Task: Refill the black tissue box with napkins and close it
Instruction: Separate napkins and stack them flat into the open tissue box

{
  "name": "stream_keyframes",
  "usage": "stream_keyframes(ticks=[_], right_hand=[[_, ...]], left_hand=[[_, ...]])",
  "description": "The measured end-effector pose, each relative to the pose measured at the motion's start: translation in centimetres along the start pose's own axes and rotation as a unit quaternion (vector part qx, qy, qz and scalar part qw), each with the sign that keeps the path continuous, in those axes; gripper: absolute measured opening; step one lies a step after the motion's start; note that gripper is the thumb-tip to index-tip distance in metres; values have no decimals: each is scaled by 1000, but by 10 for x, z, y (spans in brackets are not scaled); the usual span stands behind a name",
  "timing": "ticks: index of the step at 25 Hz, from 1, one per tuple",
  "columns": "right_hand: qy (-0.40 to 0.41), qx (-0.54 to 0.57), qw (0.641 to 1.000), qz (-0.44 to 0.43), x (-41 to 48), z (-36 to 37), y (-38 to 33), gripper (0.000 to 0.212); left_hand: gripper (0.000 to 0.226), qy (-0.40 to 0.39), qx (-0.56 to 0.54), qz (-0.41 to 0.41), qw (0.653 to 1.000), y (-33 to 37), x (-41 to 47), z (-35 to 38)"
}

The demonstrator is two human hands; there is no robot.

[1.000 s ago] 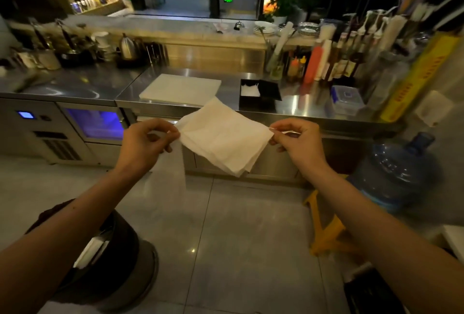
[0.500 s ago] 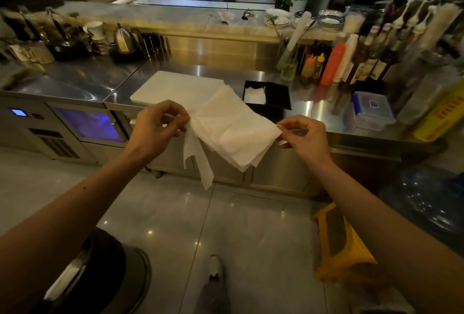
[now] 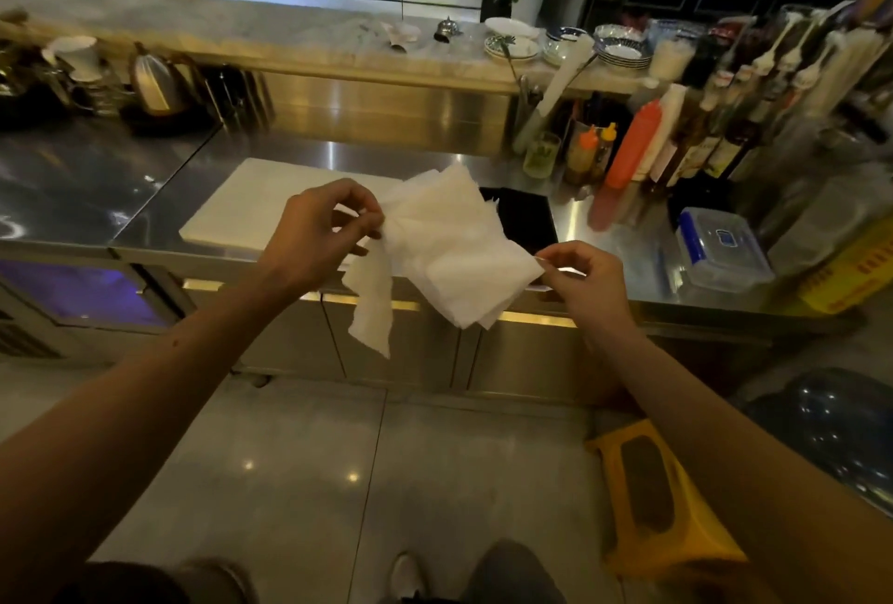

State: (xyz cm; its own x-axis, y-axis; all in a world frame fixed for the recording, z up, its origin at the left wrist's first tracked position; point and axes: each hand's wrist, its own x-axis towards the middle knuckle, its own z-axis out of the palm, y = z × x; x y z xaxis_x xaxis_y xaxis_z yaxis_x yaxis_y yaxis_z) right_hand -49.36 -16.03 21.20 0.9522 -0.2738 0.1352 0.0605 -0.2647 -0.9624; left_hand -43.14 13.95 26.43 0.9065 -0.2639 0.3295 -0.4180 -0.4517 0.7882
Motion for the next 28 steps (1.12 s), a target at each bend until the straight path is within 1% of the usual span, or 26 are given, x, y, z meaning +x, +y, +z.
stream_keyframes(ticks=[4,8,10,13,16,18,21,24,28], right_hand=[[30,0,999,24,46,-3,21,10],[24,-2,999,30,96,-22,55,9],[22,21,998,46,130,-33,76,10],[21,66,993,97,175,-40,103,12],[20,115,983,140,224,-47,126,15],[5,137,979,150,249,-47,134,17],[-32,171,968,182,280,-39,148,13],[-65,169,964,196,293,-26,158,13],[-82,129,969,196,314,-18,162,16]], left_hand=[[7,-41,4,-17,999,-31,54,22],[5,-67,-14,-31,997,-47,110,64],[3,-94,-13,-33,995,-52,144,90],[8,-113,-4,-38,993,-50,196,111],[13,-145,22,-40,988,-41,251,129],[9,-169,58,-22,984,-33,276,136],[6,-207,122,-1,971,-31,314,141],[6,-245,160,1,956,-34,341,141],[10,-282,209,51,935,-42,362,137]])
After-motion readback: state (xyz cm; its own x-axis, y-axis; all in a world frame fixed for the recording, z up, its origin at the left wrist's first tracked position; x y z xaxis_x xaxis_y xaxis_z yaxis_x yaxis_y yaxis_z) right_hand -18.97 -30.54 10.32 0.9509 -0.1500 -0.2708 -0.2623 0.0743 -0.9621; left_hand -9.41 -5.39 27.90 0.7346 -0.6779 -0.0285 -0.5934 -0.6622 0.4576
